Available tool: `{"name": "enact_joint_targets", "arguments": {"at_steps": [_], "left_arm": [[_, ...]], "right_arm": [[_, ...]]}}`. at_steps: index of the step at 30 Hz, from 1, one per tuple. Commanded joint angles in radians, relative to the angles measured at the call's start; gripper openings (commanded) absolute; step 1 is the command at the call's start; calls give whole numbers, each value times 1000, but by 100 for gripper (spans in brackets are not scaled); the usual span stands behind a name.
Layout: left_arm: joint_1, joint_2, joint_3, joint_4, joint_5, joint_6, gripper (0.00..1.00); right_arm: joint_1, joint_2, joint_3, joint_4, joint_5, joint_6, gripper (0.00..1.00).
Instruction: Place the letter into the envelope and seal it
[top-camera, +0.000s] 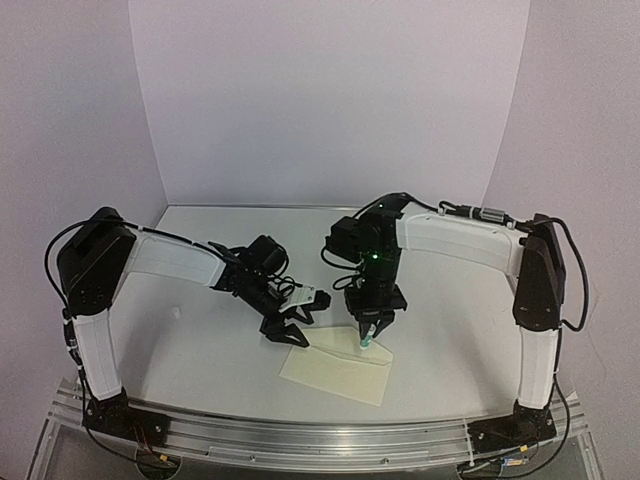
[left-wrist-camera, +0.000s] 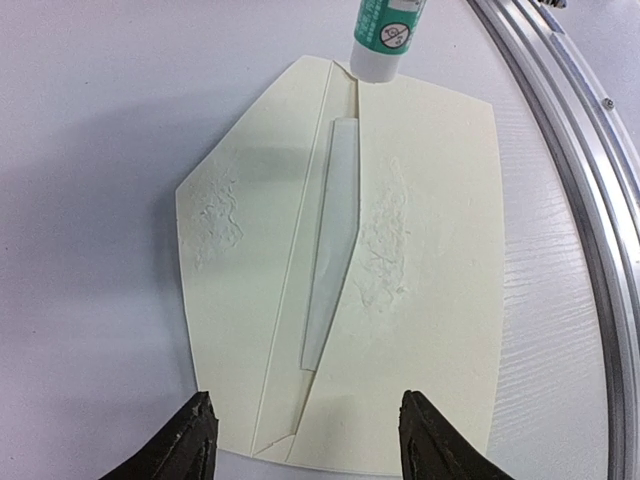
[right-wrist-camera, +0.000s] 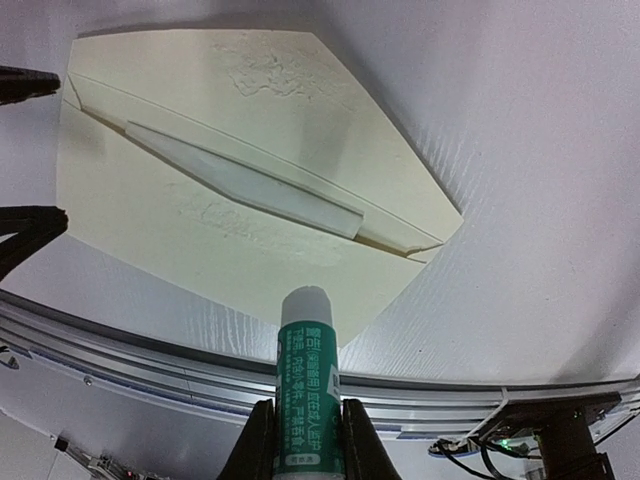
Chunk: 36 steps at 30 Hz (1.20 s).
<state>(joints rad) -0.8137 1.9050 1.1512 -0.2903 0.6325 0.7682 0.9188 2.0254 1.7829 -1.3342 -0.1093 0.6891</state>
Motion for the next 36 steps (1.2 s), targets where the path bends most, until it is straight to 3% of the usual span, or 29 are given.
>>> {"name": "enact_joint_targets", "arguments": {"at_steps": [1,11,15,22,30,36], "left_arm": [[-34,48,52,-72,-143,47,62],[-44,149,107,-120,-264,64,63],[-47,157,99,-160,-285,60,59],[-48,137,55,-168,-270,10,59],[-48,141,58,-172,-251,3,59],[-47,153,62,-176,-248,22,59]], "right_arm": [[13,-33,37,8,-26,-1,0],[86,-47,44,38,-29,-106,0],[107,-125,-67,143,27,-218,0],[130,-346,-293,458,247,-742,0],[226,-350,-345,470,320,-1397,0],[302,-263,-348,472,386,-1759,0]]}}
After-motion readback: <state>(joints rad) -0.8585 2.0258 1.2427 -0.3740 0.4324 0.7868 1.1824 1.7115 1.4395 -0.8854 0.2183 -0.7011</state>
